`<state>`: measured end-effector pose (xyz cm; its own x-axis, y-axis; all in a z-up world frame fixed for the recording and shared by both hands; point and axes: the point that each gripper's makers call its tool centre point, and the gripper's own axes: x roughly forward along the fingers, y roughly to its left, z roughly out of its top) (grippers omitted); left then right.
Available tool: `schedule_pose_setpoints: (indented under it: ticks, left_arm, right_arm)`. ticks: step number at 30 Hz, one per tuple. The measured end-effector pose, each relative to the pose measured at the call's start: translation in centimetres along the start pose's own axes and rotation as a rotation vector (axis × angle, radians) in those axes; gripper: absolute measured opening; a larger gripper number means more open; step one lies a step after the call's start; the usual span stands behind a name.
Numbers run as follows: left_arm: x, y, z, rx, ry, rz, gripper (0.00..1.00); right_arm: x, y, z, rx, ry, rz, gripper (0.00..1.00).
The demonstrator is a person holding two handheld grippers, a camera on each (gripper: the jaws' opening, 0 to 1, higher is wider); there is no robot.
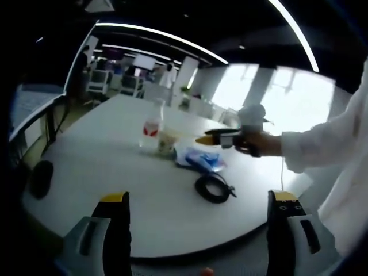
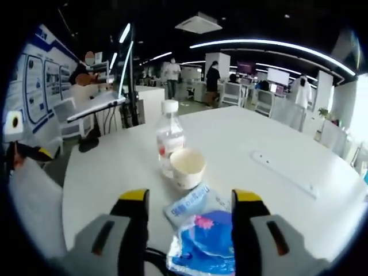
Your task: Arrange the tabletop items into an orderly group along one side of the table until the central work area is clear of visible clutter.
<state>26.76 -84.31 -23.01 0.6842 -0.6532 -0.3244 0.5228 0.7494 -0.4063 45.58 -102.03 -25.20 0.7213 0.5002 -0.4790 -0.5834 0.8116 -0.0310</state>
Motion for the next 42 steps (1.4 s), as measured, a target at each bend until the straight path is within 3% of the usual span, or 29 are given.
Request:
schedule_pose_setpoints:
  ticks: [10, 20, 27, 32, 42]
  left_arm:
    - [0.1, -0.9, -0.2, 0.001, 0.018, -0.058, 0.96]
    - [0.0, -1.3, -0.3, 0.001, 0.031, -0.088, 0.96]
    - [0.0, -0.6, 1.6, -0.036, 0.002, -0.097, 0.96]
    - [1.3, -0.4, 3.4, 0.010, 0.003, -0.130, 0.96]
    - [3.7, 1.7, 4.3, 0.051, 0.063, -0.192, 0.96]
  right_arm:
    - [-3.2, -1.0, -1.9, 0.042, 0.019, -0.059, 0.56]
    - [-3.8, -1.3, -1.8, 0.036, 0.029, -0.081, 0.56]
    - [-4.6, -1.1, -1.4, 0.039, 0.021, -0.099, 0.56]
    - [-5.7, -1.2, -1.9, 0.056, 0.029, -0.129, 0.56]
    - [-8.8, -2.1, -3.8, 0.135, 0.037, -0.255, 0.56]
